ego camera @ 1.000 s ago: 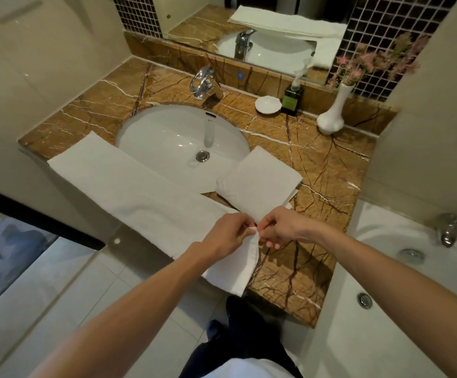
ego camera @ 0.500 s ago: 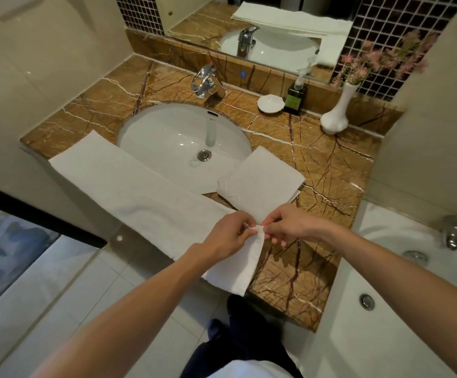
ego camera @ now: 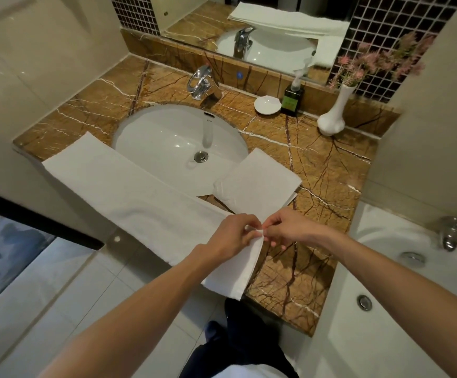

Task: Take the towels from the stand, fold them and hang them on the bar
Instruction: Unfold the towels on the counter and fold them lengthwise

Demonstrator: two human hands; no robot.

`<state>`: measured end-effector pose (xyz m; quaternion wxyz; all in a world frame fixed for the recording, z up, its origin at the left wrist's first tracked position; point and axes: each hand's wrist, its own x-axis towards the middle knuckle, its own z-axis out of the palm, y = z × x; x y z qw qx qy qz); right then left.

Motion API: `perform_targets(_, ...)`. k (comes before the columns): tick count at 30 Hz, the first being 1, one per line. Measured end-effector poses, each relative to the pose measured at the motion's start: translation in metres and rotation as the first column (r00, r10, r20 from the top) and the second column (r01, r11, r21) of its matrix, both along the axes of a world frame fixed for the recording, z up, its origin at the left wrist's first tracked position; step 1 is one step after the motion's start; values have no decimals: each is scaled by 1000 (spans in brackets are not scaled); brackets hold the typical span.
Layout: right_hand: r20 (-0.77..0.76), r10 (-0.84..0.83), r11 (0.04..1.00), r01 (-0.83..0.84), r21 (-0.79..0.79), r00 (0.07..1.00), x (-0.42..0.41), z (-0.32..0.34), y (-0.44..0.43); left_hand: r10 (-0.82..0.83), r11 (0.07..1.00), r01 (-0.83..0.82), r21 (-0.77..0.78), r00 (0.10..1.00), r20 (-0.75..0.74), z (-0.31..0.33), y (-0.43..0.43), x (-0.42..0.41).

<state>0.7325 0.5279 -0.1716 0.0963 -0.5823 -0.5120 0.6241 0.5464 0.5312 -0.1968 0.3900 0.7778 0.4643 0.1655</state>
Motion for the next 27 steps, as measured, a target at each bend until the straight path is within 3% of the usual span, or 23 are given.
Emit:
perform_targets(4,-54,-5,999,3,-37,999,0,2,2,27,1000,-26,-13,999,23,-3,-2,2)
perform_targets(8,50,79,996,-81,39,996,-4,3,9,59,998,-59,-30,998,25,-7,-4,3)
perform_targets(15,153,50,996,-60,61,987,-2,-3,26,97,995,-97,1,993,60,-11,-4,-5)
perform_targets(18,276,98,985,-133,111,956,-10,-8,28,106,990,-105,89,994,1,-13,-5,-20)
perform_targets(20,364,138,957,-219,191,921,-19,-9,27,209,960,-199,197,978,-29,-13,-9,-35)
perform_targets(23,461,207,865,-381,325,863,-38,-11,26,409,873,-317,372,889,-204,-17,-14,-67)
perform_targets(25,486,237,798,-454,396,841,-58,-15,29,428,899,-319,300,786,-446,-21,-18,-89)
perform_targets(27,483,264,765,-487,422,835,-81,-19,36,416,908,-358,218,705,-574,-30,-22,-108)
